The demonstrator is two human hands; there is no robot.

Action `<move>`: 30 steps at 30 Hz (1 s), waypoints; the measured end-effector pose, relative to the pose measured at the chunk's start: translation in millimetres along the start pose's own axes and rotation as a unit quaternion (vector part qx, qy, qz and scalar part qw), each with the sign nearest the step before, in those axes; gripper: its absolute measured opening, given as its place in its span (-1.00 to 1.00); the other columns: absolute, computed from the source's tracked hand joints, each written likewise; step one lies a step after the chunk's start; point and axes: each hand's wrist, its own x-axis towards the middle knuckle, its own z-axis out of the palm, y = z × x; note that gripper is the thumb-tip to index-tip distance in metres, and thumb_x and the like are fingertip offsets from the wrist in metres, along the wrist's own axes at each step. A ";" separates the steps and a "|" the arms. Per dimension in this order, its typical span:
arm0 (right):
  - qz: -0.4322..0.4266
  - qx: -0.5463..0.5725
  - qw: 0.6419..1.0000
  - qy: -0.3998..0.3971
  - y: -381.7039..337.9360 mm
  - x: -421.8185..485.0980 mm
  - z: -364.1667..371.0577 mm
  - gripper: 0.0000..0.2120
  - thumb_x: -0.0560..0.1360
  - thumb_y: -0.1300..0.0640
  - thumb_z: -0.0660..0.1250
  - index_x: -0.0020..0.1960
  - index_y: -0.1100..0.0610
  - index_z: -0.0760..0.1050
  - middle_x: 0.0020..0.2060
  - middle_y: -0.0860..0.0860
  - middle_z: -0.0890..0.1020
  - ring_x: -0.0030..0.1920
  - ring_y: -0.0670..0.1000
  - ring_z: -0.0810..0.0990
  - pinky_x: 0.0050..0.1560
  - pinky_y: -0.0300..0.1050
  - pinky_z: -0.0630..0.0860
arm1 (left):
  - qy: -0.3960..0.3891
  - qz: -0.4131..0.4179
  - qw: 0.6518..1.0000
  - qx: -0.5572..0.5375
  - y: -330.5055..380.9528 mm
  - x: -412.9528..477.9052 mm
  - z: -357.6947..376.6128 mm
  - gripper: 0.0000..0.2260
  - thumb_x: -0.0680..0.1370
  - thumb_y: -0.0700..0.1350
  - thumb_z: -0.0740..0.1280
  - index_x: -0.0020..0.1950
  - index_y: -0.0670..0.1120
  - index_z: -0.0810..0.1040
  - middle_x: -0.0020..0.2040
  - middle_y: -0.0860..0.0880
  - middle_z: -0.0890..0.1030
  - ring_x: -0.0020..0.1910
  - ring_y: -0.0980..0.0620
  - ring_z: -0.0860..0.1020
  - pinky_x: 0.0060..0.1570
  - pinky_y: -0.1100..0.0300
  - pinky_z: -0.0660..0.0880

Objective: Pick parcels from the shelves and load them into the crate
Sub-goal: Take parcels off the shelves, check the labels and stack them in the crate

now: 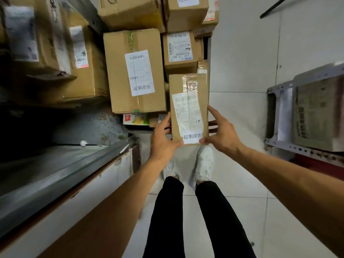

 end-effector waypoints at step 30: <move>0.040 -0.121 0.991 0.043 -68.5 -34.4 -38.0 -0.46 0.44 0.11 0.44 0.37 0.18 0.40 0.26 0.14 0.55 0.20 0.13 0.54 0.02 -0.17 0.44 | -0.044 0.078 0.953 0.289 126.0 -20.5 -29.9 -0.36 0.34 -0.22 0.53 0.39 -0.08 0.43 0.25 -0.06 0.53 0.24 -0.03 0.49 0.22 0.13 0.44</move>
